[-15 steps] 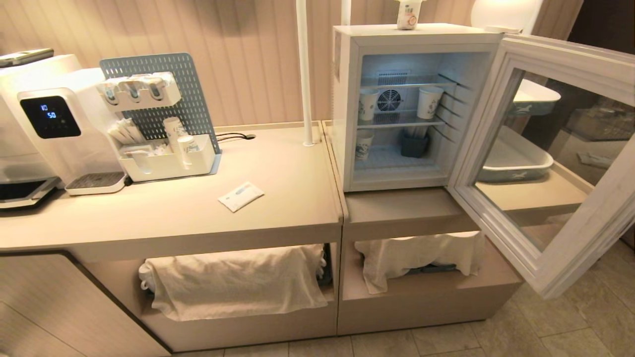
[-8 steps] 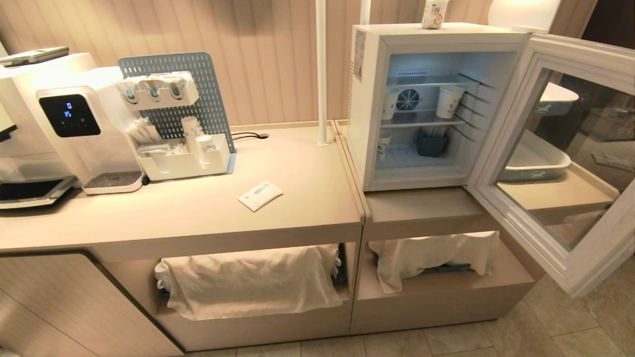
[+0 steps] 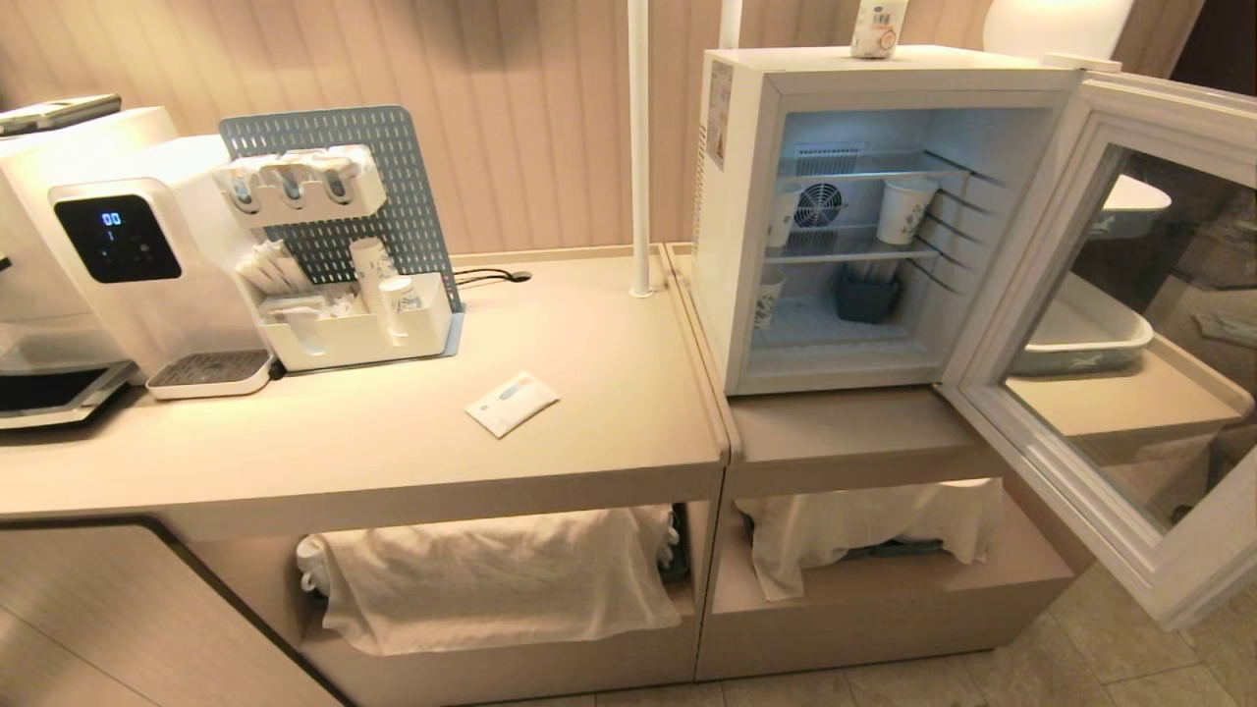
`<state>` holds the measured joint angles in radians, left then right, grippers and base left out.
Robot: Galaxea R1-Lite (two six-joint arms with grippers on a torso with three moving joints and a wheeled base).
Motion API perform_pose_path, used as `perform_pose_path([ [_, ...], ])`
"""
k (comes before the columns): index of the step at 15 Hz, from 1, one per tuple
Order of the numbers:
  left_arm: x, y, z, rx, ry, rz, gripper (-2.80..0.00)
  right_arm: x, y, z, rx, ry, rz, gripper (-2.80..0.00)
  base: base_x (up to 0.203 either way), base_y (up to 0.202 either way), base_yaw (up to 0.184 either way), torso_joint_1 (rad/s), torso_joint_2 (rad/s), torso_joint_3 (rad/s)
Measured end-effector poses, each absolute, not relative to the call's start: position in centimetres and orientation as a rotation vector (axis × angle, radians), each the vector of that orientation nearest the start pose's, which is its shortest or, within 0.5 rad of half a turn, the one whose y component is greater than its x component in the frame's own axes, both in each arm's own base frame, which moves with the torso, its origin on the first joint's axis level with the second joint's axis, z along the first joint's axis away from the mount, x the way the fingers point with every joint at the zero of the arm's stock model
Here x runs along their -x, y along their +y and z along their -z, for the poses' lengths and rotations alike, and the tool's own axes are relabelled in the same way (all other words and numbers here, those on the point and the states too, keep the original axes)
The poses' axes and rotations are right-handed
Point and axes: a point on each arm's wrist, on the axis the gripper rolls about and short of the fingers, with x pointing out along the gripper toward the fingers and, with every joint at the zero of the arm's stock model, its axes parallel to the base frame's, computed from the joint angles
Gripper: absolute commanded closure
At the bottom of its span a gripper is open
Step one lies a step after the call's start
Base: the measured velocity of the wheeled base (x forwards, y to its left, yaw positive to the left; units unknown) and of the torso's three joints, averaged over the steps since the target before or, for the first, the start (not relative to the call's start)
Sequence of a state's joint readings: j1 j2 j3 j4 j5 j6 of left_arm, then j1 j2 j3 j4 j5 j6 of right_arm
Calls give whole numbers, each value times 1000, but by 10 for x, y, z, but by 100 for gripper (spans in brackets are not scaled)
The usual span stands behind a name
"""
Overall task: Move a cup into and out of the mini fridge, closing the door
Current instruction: Put the yoghurt in the freezer
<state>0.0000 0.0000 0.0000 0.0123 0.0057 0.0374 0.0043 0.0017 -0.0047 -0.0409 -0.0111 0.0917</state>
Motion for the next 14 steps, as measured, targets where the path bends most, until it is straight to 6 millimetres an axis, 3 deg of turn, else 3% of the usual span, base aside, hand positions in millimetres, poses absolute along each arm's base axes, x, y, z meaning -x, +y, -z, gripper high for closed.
perform_pose_path([
  [10,23,0,-74,-37,12,-6,0,23,0,-81,-92,-43,4,0,189,0,1,4,2,3],
  [14,23,0,-74,-38,12,-5,0,23,0,-81,-91,-44,5,0,31,0,0,3,1,0],
])
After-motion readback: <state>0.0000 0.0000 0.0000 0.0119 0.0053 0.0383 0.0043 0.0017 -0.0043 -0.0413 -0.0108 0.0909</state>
